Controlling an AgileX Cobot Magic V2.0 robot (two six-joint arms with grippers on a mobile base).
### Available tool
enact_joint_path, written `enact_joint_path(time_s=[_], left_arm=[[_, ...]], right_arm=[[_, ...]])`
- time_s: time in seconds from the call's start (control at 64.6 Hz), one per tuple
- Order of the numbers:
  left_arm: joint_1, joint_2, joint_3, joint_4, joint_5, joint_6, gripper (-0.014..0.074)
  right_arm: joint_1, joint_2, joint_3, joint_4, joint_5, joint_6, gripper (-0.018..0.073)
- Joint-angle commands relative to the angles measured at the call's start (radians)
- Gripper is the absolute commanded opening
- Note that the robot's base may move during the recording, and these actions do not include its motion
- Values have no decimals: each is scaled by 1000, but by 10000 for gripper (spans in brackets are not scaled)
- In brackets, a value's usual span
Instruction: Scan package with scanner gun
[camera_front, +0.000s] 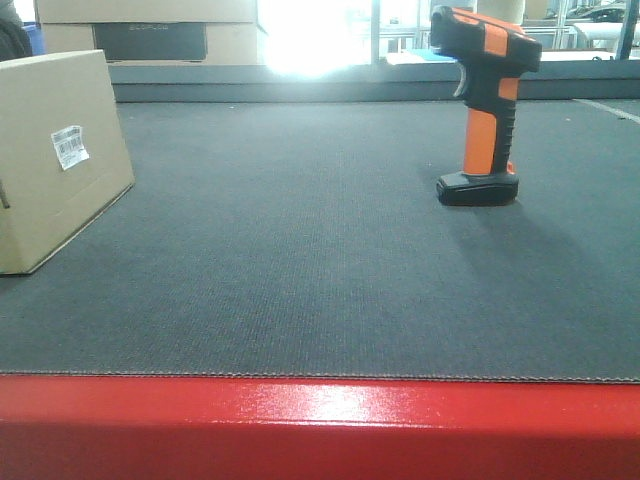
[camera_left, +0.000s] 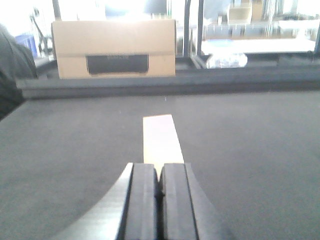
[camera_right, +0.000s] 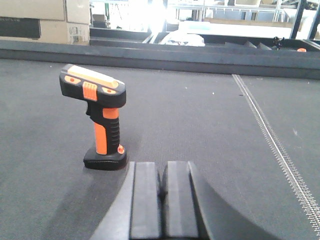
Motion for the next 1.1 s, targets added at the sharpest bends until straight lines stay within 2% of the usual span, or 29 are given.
enact_joint_path(time_s=[0.0, 0.201, 0.836, 0.944, 1.022, 1.084], left_arm=[[2, -65, 40, -7, -32, -6, -111], [2, -133, 59, -7, -14, -6, -111], [2, -136, 61, 3, -12, -6, -111], [13, -176, 61, 26, 88, -11, -111], [48, -222, 72, 28, 172, -23, -111], [85, -271, 105, 28, 179, -23, -111]], right_arm=[[-5, -4, 5, -5, -13, -2, -160], [-5, -4, 5, -5, -15, -2, -160], [-5, -4, 5, -5, -15, -2, -160], [-5, -4, 5, -5, -15, -2, -160], [-5, -4, 5, -5, -15, -2, -160], [-5, -4, 5, -5, -15, -2, -160]])
